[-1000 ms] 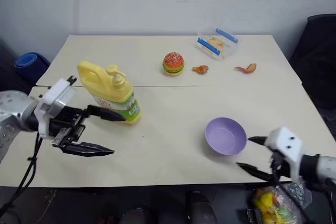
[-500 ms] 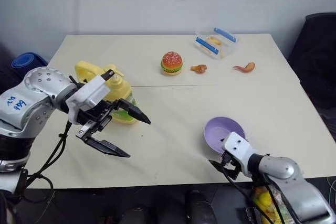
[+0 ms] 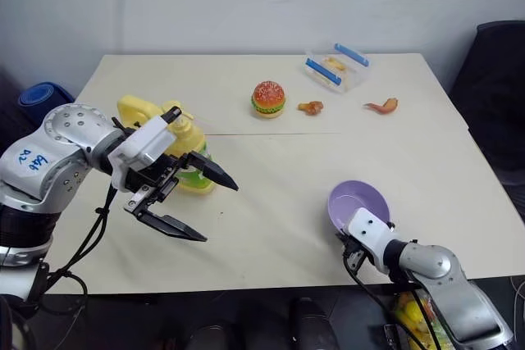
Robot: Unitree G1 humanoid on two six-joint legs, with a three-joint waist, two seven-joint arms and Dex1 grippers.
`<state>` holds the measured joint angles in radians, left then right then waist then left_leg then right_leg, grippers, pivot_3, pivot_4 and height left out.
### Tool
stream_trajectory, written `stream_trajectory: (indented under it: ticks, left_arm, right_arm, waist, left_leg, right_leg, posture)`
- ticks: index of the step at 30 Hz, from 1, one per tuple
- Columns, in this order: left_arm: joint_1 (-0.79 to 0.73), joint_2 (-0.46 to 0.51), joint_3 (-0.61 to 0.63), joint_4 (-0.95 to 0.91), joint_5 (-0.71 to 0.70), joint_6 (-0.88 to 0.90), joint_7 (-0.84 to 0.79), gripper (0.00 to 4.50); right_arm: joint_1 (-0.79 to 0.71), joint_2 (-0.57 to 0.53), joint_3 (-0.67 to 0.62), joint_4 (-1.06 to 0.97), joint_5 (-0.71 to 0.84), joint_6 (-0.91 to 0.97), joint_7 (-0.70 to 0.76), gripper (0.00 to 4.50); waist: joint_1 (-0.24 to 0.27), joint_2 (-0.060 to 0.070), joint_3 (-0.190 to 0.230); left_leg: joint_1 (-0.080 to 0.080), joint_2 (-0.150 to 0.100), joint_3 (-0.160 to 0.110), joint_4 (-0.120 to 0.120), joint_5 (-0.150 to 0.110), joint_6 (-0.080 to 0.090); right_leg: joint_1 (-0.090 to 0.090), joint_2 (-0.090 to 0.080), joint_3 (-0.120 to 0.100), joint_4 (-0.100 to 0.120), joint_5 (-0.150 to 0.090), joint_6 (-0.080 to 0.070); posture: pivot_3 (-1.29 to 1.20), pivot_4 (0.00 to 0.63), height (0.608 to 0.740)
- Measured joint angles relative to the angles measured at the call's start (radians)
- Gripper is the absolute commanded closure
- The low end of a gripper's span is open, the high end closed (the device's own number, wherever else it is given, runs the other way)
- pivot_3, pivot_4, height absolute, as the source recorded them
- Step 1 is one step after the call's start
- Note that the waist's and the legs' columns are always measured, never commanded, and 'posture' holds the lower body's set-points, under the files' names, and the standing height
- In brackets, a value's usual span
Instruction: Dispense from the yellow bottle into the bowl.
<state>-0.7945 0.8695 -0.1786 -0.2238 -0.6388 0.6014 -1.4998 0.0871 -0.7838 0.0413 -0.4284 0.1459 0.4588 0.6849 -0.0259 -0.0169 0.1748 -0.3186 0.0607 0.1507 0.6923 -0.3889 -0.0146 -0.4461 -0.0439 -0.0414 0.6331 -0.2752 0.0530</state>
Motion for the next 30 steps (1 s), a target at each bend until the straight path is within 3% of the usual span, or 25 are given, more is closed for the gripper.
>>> stream_trajectory:
  ticks: [11,16,21,24,26,30]
  left_arm:
    - [-0.005,0.001,0.029,0.014,-0.005,0.011,0.001,0.0]
    - [-0.088,0.034,0.13,0.092,-0.081,0.104,0.0,1.18]
    - [-0.258,0.099,0.243,0.249,-0.13,0.174,0.001,2.74]
    - [-0.294,0.147,0.253,0.359,-0.081,0.125,-0.001,3.65]
    - [-0.31,0.171,0.231,0.463,-0.017,0.071,-0.002,4.29]
    - [-0.354,0.173,0.19,0.575,0.049,0.007,-0.002,4.47]
  right_arm:
    - [-0.004,-0.04,0.031,0.006,-0.068,-0.04,0.029,4.46]
    - [-0.137,-0.152,0.032,-0.012,-0.018,0.024,0.18,4.5]
    - [-0.579,-0.173,0.133,0.024,0.031,0.085,0.378,4.5]
    - [-0.779,-0.089,0.249,0.12,0.012,0.088,0.453,4.5]
    - [-0.916,0.009,0.344,0.215,-0.016,0.087,0.49,4.5]
    - [-1.093,0.142,0.446,0.381,-0.079,0.046,0.525,4.5]
  waist:
    - [0.0,0.0,0.0]
    - [-0.003,0.0,0.002]
    - [-0.009,0.0,0.004]
    - [-0.004,0.0,0.004]
    - [-0.005,0.0,0.004]
    - [-0.002,-0.001,0.004]
  left_leg:
    - [0.0,0.0,-0.001,0.002,0.0,0.001]
    - [-0.001,0.001,-0.003,0.005,-0.001,0.001]
    - [0.001,0.001,-0.004,0.005,-0.003,-0.001]
    - [0.0,0.001,-0.003,0.005,-0.004,-0.003]
    - [-0.008,0.0,0.0,0.008,-0.004,-0.003]
    - [-0.022,0.0,-0.001,0.015,-0.004,-0.003]
  right_leg:
    - [0.0,0.0,0.001,0.002,0.0,0.0]
    - [-0.001,0.0,0.0,0.004,0.0,0.0]
    - [-0.005,0.004,-0.001,0.009,-0.001,-0.003]
    - [-0.007,0.005,-0.004,0.011,-0.004,-0.006]
    - [-0.018,0.004,-0.004,0.017,-0.004,-0.006]
    - [-0.03,0.001,-0.007,0.026,-0.004,-0.006]
  posture:
    - [0.0,0.15,0.74]
    - [0.0,0.15,0.74]
    - [0.0,0.15,0.74]
    - [0.0,0.15,0.74]
    - [0.0,0.15,0.74]
    - [0.0,0.15,0.74]
